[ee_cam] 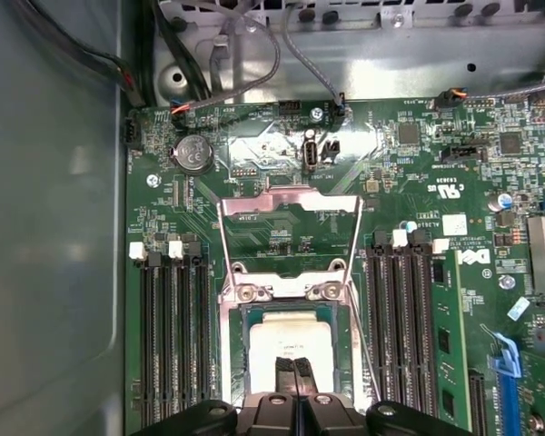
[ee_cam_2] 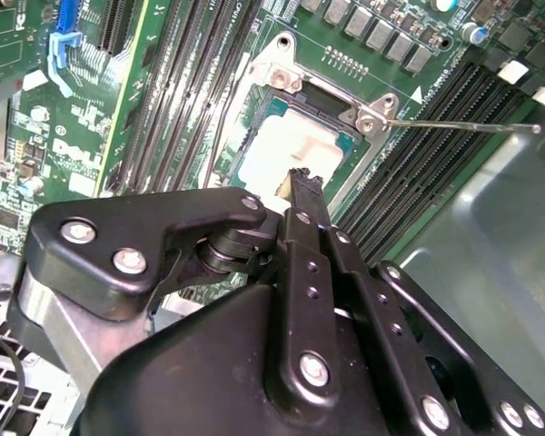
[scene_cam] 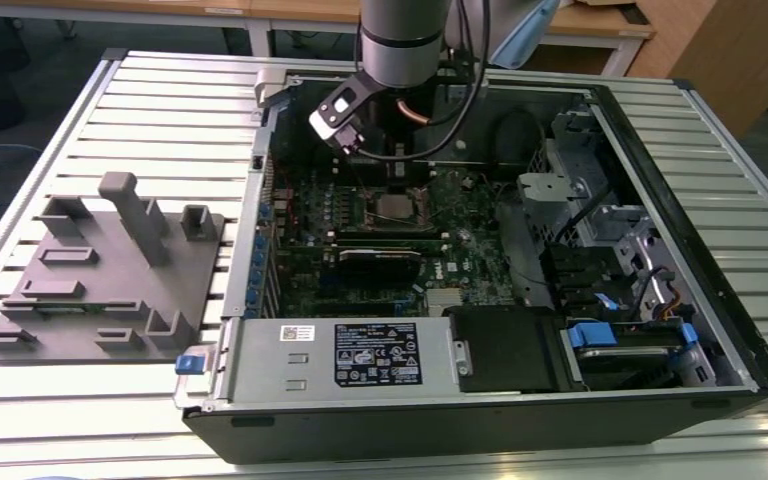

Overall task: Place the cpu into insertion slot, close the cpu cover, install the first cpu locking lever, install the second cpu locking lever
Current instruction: 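Close the cpu cover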

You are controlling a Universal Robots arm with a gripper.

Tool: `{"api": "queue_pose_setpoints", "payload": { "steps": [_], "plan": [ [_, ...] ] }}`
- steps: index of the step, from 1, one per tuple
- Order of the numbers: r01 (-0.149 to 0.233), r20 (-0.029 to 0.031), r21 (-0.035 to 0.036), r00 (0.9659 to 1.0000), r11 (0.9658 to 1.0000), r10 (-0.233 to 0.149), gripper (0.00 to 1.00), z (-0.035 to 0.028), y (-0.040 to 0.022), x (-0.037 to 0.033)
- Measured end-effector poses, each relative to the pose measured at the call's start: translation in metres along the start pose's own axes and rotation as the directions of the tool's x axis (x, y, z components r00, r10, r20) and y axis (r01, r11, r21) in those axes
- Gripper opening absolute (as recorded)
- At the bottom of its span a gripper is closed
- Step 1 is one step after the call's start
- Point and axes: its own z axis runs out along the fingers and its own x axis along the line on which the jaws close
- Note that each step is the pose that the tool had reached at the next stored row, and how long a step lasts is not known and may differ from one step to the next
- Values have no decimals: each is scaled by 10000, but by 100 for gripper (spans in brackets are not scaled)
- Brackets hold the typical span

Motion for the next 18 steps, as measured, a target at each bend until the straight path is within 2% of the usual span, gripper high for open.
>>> {"api": "queue_pose_setpoints", "payload": {
  "steps": [18],
  "plan": [
    [0, 1, 0, 10000, 10000, 0, 11, -190, 15, 4]
  ]
}}
